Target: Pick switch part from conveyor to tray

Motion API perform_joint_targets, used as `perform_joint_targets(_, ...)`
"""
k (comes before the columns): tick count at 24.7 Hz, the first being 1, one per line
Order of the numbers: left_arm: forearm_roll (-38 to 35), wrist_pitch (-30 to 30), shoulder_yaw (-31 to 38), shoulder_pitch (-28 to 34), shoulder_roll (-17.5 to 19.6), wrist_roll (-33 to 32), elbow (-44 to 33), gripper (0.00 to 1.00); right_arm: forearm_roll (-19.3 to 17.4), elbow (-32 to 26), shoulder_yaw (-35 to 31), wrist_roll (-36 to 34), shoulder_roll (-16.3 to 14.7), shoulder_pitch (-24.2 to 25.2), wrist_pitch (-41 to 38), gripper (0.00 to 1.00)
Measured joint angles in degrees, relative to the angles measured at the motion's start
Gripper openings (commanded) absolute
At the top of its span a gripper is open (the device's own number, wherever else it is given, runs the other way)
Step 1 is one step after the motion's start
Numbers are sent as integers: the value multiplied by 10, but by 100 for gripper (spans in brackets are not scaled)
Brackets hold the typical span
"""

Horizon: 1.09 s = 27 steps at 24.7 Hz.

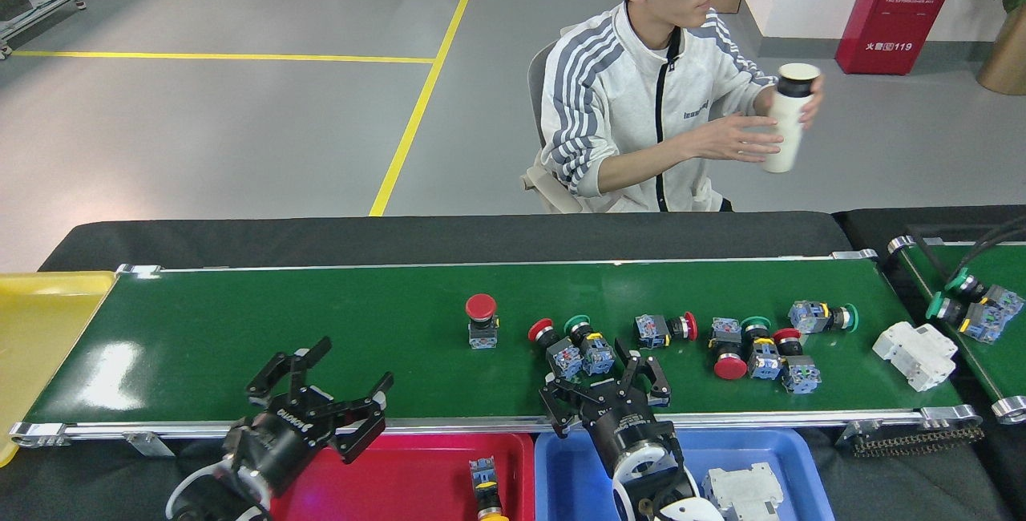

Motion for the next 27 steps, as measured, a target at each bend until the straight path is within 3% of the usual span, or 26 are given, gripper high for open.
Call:
perform_joint_targets(1,0,14,-12,-12,-5,0,18,100,-9,20,12,0,0,-20,10,46)
perform_joint_targets(2,0,26,-21,-22,-9,-1,31,100,-17,34,24,-1,0,-35,18,24)
perform_joint_targets(5,0,46,-31,-39,-18,-2,44,100,-26,48,47,-4,0,-51,25,7)
perform_joint_targets(11,-2,61,-48,-60,-34,-4,81,100,-32,46,53,-5,0,-51,3,2)
perform_joint_targets(14,-2,74,-51,-79,-35,-6,106,98,-32,15,53,-5,-1,-41,0,2)
perform_joint_targets(19,-17,88,-51,-108,-35,2,149,61,-31,-143,58,-5,-24,48,-71,2)
perform_joint_targets(21,-28,95,-51,-116,-35,13,165,39,-31,-200,73,-5,-44,92,-108,2)
perform_joint_targets(23,-30,98,-50,-121,-33,19,174,19,-30,-245,97,-6,-65,130,-150,14)
perform_joint_targets(24,-30,99,-49,-122,-32,21,175,11,-30,-262,109,-6,-74,146,-166,43)
perform_joint_targets(25,-30,99,-47,-122,-31,22,176,8,-28,-275,124,-6,-81,162,-179,84)
perform_joint_targets(26,-30,100,-45,-122,-30,23,176,6,-25,-281,138,-6,-83,173,-188,99)
perform_joint_targets(27,-28,99,-44,-122,-30,24,176,6,-22,-283,155,-6,-83,182,-197,99)
